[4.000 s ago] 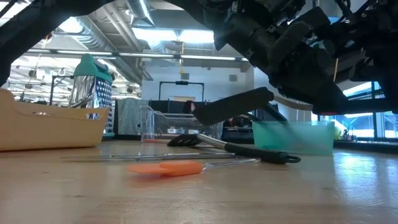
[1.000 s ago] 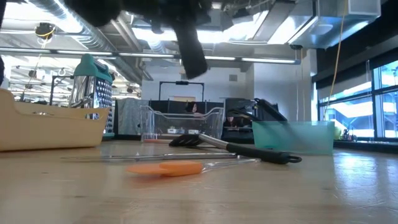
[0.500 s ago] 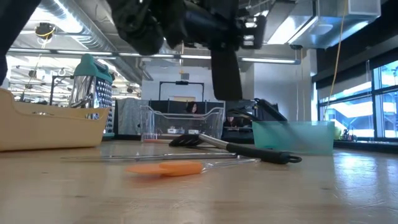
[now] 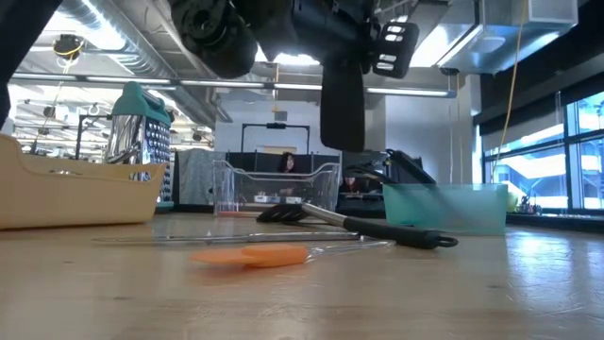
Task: Pick & Place Kitchen Items
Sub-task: Put the black spatula into the green bin
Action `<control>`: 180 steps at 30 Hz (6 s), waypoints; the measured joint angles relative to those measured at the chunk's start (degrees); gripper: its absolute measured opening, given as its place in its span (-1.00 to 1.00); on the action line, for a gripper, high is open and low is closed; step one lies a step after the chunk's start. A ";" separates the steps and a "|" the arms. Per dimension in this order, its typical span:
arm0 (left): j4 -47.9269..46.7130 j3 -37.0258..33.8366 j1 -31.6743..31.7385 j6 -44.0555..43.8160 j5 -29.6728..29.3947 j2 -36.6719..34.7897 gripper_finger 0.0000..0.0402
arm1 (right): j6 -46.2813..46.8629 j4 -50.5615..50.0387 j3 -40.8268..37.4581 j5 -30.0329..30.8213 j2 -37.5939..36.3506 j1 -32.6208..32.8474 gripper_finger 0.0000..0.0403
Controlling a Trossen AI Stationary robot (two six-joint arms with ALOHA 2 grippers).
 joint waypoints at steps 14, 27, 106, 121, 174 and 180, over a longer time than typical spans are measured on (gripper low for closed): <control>17.56 -4.04 -1.92 13.57 -3.72 -0.26 -0.86 | 11.93 -2.34 0.00 12.77 0.02 4.60 -0.08; 16.30 -4.17 -2.46 10.55 -1.59 -0.28 -0.86 | 14.02 -0.97 0.04 0.20 6.36 -5.27 0.22; 5.69 -3.78 -7.94 16.10 -5.78 -0.37 0.20 | 13.91 -11.83 0.07 0.09 5.38 -5.89 -0.70; -2.88 -2.67 -9.25 10.17 -7.97 0.09 0.20 | 24.24 -18.54 0.42 -5.42 8.53 -8.50 -0.70; -0.98 -4.42 -20.81 17.56 -19.19 -3.26 0.20 | 31.58 -79.05 17.05 -7.30 7.06 -11.54 -0.70; -0.96 -4.42 -20.81 18.00 -19.18 -3.26 0.20 | 31.81 -73.29 17.05 -14.13 7.17 -9.62 -0.70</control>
